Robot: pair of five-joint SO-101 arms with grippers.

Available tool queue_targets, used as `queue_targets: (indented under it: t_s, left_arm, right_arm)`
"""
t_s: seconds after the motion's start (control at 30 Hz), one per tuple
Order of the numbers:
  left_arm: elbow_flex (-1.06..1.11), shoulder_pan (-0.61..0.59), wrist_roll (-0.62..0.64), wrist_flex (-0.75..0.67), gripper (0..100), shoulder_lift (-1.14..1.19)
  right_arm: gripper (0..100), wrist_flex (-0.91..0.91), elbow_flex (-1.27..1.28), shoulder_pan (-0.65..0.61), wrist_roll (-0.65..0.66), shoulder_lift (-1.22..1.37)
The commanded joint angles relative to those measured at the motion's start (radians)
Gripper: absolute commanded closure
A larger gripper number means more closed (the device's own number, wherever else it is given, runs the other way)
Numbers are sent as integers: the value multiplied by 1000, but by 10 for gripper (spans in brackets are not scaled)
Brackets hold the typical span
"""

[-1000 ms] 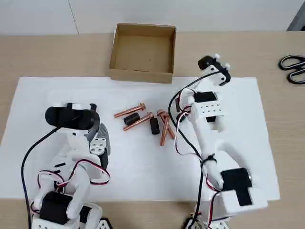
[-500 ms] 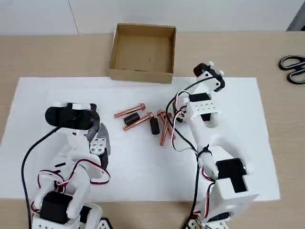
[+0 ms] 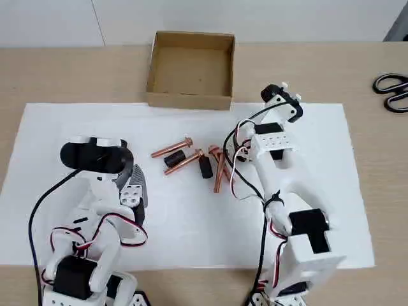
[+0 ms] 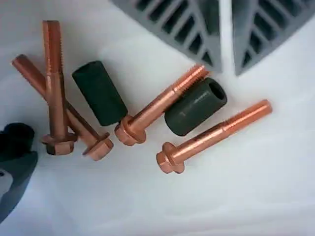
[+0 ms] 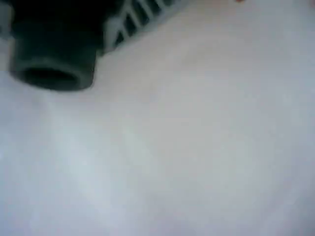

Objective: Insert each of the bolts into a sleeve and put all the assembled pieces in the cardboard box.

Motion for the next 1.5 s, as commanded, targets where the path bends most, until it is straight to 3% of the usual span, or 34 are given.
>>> queue_targets:
  t_s: [0.0, 0.17, 0.5, 0.6, 0.77, 0.97, 1.17, 1.27, 1.37, 1.47]
  left_arm:
    - [-8, 5, 8, 3, 994, -6]
    - [-8, 5, 8, 3, 994, -6]
    - [-10, 8, 9, 0, 994, -6]
    - [-10, 20, 9, 3, 994, -6]
    - [-39, 140, 52, 61, 994, 0]
    - [-82, 149, 61, 87, 993, 3]
    - [-88, 204, 61, 141, 993, 3]
    - [-88, 230, 61, 141, 994, 14]
    - [-150, 232, 61, 149, 994, 109]
    - [-303, 247, 61, 206, 994, 299]
  right_arm:
    - [995, 51, -153, 15, 71, -73]
    - [995, 248, -288, -2, 100, -266]
    - [994, 377, -232, -7, 218, -638]
    - [994, 361, -190, -7, 310, -743]
    - [993, 289, 57, -5, 483, -877]
    - [993, 137, 382, -5, 512, -1159]
    - [993, 122, 706, -5, 517, -1521]
    - [994, 81, 855, 1, 603, -1699]
    - [995, 36, 954, 1, 710, -1862]
    - [995, 31, 1042, 13, 721, -1982]
